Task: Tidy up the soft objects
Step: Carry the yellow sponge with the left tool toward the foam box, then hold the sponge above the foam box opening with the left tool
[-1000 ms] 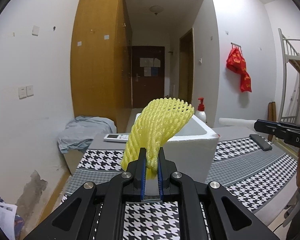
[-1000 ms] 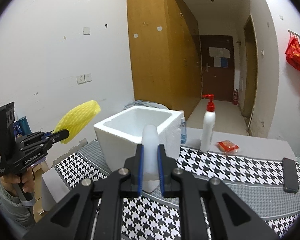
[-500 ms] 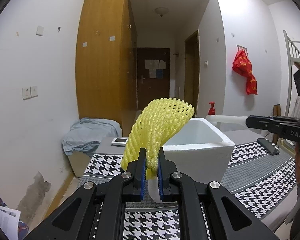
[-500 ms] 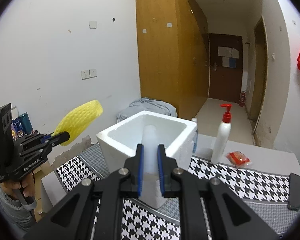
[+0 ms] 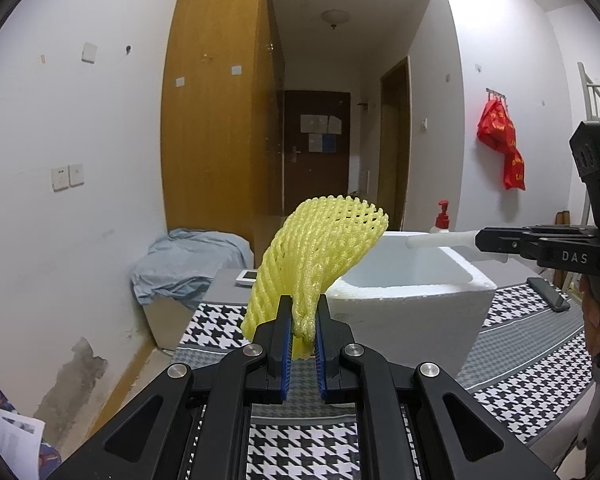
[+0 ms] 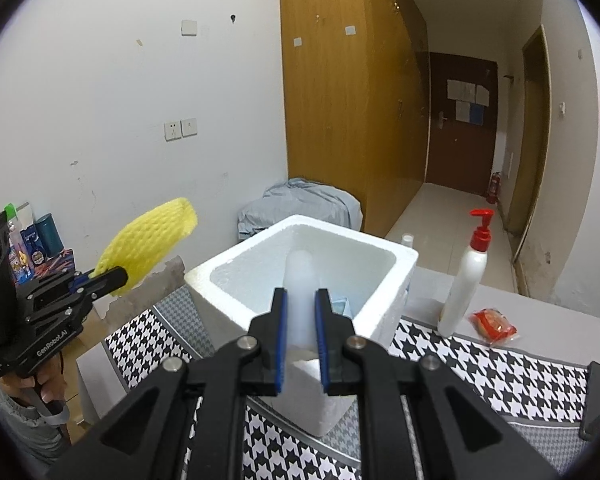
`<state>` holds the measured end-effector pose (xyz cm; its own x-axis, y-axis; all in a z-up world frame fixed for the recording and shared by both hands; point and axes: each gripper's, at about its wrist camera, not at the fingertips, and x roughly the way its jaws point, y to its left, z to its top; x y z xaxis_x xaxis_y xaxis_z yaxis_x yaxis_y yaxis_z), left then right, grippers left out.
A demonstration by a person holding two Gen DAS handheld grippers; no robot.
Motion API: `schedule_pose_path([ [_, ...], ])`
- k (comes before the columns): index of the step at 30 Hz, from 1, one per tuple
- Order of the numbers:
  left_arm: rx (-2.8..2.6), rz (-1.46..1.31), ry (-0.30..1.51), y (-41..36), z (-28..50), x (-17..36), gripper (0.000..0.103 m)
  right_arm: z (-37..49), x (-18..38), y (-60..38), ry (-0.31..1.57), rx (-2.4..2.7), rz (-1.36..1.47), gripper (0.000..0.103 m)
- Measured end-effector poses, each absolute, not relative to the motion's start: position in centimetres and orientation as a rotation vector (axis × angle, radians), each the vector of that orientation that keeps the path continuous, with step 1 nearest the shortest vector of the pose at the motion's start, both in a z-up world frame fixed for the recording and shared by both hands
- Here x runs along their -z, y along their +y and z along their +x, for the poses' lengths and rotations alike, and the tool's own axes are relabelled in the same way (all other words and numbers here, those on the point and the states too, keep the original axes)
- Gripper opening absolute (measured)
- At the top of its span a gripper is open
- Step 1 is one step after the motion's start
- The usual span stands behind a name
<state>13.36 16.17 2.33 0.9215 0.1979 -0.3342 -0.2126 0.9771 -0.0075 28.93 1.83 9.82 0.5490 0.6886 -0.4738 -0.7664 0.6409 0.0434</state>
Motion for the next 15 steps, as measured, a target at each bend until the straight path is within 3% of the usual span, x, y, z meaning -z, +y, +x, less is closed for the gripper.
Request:
schedule_pose_path([
  [15, -0.265, -0.06, 0.356, 17.5, 12.5, -2.2, 0.01, 31.4, -9.0, 5.3, 0.534, -0.884, -0.213, 0.016],
])
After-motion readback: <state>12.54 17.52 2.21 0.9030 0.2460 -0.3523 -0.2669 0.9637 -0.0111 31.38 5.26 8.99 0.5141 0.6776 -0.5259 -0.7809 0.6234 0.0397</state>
